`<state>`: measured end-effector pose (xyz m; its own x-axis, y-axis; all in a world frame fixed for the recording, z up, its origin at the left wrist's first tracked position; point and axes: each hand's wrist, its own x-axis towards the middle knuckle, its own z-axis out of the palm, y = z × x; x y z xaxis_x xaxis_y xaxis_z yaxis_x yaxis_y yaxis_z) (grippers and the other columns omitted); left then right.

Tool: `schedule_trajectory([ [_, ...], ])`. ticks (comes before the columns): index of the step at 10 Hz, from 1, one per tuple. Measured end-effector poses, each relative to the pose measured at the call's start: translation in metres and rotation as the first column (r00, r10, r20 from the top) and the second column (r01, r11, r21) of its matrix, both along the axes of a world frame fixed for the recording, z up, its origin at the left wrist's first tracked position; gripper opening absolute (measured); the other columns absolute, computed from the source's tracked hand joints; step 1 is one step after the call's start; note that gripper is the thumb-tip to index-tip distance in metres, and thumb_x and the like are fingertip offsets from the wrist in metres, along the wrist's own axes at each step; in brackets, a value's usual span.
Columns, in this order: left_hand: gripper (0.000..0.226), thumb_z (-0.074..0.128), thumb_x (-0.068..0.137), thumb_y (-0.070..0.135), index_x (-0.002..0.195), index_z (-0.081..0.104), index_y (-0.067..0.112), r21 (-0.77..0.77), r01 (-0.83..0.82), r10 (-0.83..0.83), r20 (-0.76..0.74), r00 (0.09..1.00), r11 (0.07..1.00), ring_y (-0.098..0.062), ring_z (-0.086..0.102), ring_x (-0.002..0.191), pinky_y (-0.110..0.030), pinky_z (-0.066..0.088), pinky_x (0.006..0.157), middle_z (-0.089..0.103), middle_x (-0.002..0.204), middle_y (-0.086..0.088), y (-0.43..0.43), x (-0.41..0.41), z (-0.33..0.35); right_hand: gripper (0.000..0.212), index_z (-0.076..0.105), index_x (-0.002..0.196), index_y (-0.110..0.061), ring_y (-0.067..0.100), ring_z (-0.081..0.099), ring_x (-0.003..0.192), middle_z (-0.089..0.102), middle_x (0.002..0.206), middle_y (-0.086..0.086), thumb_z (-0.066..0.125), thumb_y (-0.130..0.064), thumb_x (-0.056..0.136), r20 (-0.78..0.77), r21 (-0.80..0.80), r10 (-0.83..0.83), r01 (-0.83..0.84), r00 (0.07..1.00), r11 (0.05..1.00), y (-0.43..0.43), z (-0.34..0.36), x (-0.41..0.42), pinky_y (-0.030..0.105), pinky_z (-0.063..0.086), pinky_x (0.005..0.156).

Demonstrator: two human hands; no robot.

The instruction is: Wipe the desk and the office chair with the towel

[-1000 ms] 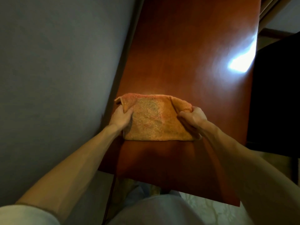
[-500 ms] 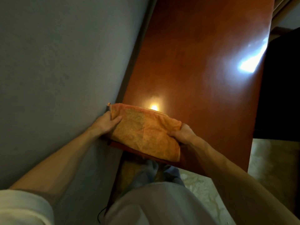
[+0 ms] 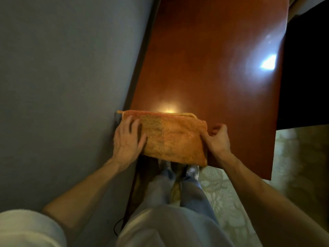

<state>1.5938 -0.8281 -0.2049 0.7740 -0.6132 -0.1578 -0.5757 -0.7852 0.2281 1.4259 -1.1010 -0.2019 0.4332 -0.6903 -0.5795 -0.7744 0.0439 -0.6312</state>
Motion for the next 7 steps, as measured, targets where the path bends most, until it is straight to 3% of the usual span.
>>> schedule_trajectory([
  [1,0.082,0.021,0.097,0.063,0.161,0.030,0.013,0.178,0.140,-0.115,-0.144,0.983,0.974,-0.035,0.018,0.157,-0.054,0.013,0.127,0.022,0.169,-0.018,-0.003,-0.019,-0.015,0.061,0.045,0.140,-0.011,0.025,0.058,0.120,0.054,0.136,0.009,0.074,-0.039,0.093,-0.015,-0.128,0.163,-0.163,0.987,0.978,0.001,0.004,-0.013,0.049,0.054,0.101],
  [2,0.073,0.028,0.104,0.057,0.163,0.025,0.014,0.147,0.067,-0.048,-0.134,0.990,0.987,-0.032,0.010,0.159,-0.052,0.005,0.128,0.015,0.171,-0.016,-0.009,-0.026,-0.019,0.057,0.045,0.141,-0.012,0.023,0.059,0.120,0.055,0.137,0.008,0.073,-0.027,0.094,0.005,-0.053,0.263,-0.262,0.965,0.964,0.002,0.013,-0.025,0.047,0.053,0.104],
  [3,0.067,0.039,0.107,0.050,0.162,0.027,0.014,0.091,-0.052,0.063,-0.127,0.990,0.995,-0.033,0.016,0.157,-0.052,0.005,0.128,0.020,0.170,-0.016,-0.020,-0.038,-0.006,0.055,0.049,0.139,-0.011,0.019,0.062,0.113,0.060,0.131,0.004,0.073,-0.032,0.095,0.038,-0.040,0.275,-0.273,0.961,0.961,0.000,0.023,-0.045,0.037,0.055,0.095],
  [4,0.063,0.044,0.106,0.045,0.158,0.035,0.011,0.018,-0.094,0.095,-0.057,0.994,0.995,-0.036,0.026,0.154,-0.056,0.010,0.127,0.030,0.165,-0.018,-0.030,-0.069,0.013,0.049,0.051,0.135,-0.012,0.019,0.063,0.110,0.062,0.125,0.002,0.068,-0.039,0.098,0.083,0.040,0.245,-0.249,0.966,0.968,-0.007,0.031,-0.077,0.037,0.056,0.093],
  [5,0.063,0.043,0.107,0.046,0.158,0.035,0.010,-0.034,-0.137,0.135,-0.063,0.989,0.990,-0.035,0.030,0.151,-0.056,0.015,0.126,0.035,0.163,-0.017,-0.036,-0.107,0.028,0.034,0.055,0.125,-0.017,0.018,0.065,0.102,0.063,0.120,0.003,0.062,-0.040,0.102,0.139,0.162,0.151,-0.173,0.979,0.972,-0.016,0.039,-0.113,0.026,0.058,0.074],
  [6,0.061,0.041,0.107,0.046,0.156,0.038,0.010,-0.118,-0.201,0.192,-0.088,0.977,0.972,-0.031,0.035,0.149,-0.052,0.019,0.126,0.040,0.160,-0.014,-0.035,-0.163,0.038,0.038,0.058,0.126,-0.016,0.019,0.066,0.105,0.065,0.118,0.002,0.061,-0.045,0.102,0.130,0.161,0.185,-0.205,0.974,0.965,-0.025,0.040,-0.152,0.035,0.057,0.089],
  [7,0.059,0.040,0.108,0.046,0.155,0.039,0.012,-0.148,-0.196,0.176,-0.134,0.975,0.969,-0.027,0.035,0.149,-0.051,0.019,0.126,0.042,0.159,-0.011,-0.032,-0.219,0.046,0.035,0.060,0.120,-0.018,0.017,0.064,0.102,0.066,0.115,0.001,0.060,-0.047,0.101,0.129,0.143,0.172,-0.190,0.977,0.971,-0.027,0.048,-0.191,0.035,0.053,0.087],
])
